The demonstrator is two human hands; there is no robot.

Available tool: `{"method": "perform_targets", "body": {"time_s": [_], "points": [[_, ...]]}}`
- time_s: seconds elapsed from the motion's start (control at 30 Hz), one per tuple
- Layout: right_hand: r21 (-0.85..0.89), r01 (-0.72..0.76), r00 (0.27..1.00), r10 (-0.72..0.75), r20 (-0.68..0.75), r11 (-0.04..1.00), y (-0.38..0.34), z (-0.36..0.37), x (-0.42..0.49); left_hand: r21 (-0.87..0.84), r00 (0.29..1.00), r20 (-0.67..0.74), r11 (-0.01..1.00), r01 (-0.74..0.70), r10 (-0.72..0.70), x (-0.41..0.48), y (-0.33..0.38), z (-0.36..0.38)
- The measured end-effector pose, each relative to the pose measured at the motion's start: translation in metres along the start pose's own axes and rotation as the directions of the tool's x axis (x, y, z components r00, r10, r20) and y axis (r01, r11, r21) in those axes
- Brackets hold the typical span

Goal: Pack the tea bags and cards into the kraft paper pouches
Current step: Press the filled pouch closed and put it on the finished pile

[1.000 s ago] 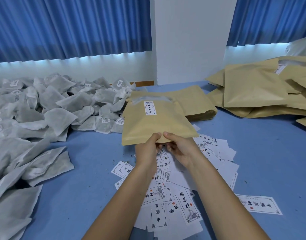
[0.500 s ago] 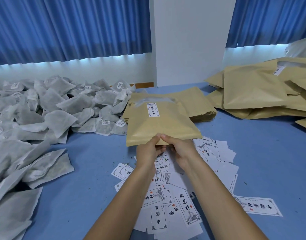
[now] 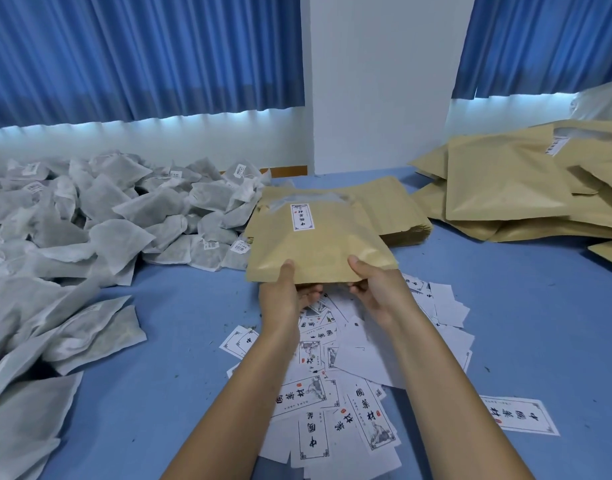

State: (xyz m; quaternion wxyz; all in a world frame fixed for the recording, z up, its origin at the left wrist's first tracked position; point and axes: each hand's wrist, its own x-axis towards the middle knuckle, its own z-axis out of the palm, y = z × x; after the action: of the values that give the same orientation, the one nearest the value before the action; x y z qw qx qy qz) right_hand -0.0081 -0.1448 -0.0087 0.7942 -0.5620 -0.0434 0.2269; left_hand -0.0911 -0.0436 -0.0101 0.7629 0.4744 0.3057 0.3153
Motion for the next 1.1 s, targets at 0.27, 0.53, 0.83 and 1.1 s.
{"method": "perform_targets", "body": {"time_s": [0.27,0.53,0.83,1.1], "points": [[-0.125,0.019,0.975,-0.046,-0.218,0.992,-0.003,-0.006,0.003,0.022,0.992,-0.112,0.999,-0.048,0.05,0.004,0.006,-0.004],[0.081,-0.051,0.998,0.049,0.032,0.995,0.015,0.024,-0.018,0.282,0.996,0.011,0.956,-0.085,0.086,-0.003,-0.012,0.007],[0.179,-0.047,0.995,0.062,-0.08,0.983,0.009,0.014,-0.004,0.382,0.991,-0.064,0.92,-0.085,0.118,-0.002,-0.001,0.002],[0.13,0.067,0.958,-0.027,-0.284,0.989,-0.001,-0.009,0.01,0.383,0.976,-0.061,0.908,-0.171,0.209,-0.008,0.002,0.001]]}}
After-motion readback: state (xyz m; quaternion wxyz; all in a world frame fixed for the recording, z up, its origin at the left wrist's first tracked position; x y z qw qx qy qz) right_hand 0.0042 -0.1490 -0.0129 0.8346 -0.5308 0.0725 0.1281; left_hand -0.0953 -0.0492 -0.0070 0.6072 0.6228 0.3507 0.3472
